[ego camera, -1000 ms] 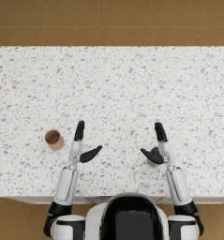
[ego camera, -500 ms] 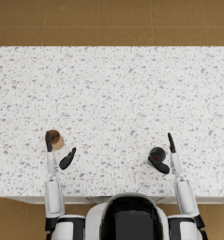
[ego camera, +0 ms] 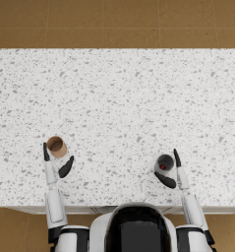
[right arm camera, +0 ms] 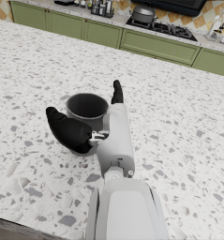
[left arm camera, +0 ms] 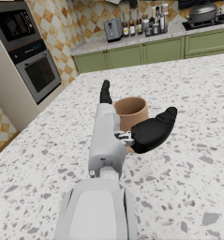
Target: Pick up two cups and pour the berry on the right into the cup on the left
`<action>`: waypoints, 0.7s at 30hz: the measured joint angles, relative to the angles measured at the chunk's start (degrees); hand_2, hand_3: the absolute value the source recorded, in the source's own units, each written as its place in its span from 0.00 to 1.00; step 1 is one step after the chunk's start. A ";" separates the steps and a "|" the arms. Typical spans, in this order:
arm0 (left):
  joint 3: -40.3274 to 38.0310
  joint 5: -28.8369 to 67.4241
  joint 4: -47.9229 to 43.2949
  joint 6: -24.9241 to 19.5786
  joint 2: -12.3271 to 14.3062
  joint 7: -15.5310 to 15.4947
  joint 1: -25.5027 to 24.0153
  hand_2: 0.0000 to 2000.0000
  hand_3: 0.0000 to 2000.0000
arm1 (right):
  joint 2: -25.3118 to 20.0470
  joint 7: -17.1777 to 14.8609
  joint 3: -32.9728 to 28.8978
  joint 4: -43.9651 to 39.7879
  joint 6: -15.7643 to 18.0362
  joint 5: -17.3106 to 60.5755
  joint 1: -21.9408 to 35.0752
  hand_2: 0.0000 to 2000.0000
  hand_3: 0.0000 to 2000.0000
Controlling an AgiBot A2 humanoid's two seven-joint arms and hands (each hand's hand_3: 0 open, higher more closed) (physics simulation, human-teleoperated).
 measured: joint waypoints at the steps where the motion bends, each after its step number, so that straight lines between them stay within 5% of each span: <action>1: 0.23 0.01 1.31 0.00 -0.10 0.00 0.74 0.00 0.00 | -0.22 0.00 0.03 -0.94 0.00 0.00 0.22 0.00 0.00; 21: 3.20 0.10 20.27 1.63 -1.49 -0.71 13.58 0.00 0.00 | -4.31 0.04 1.80 -11.62 0.17 -0.01 4.31 0.00 0.00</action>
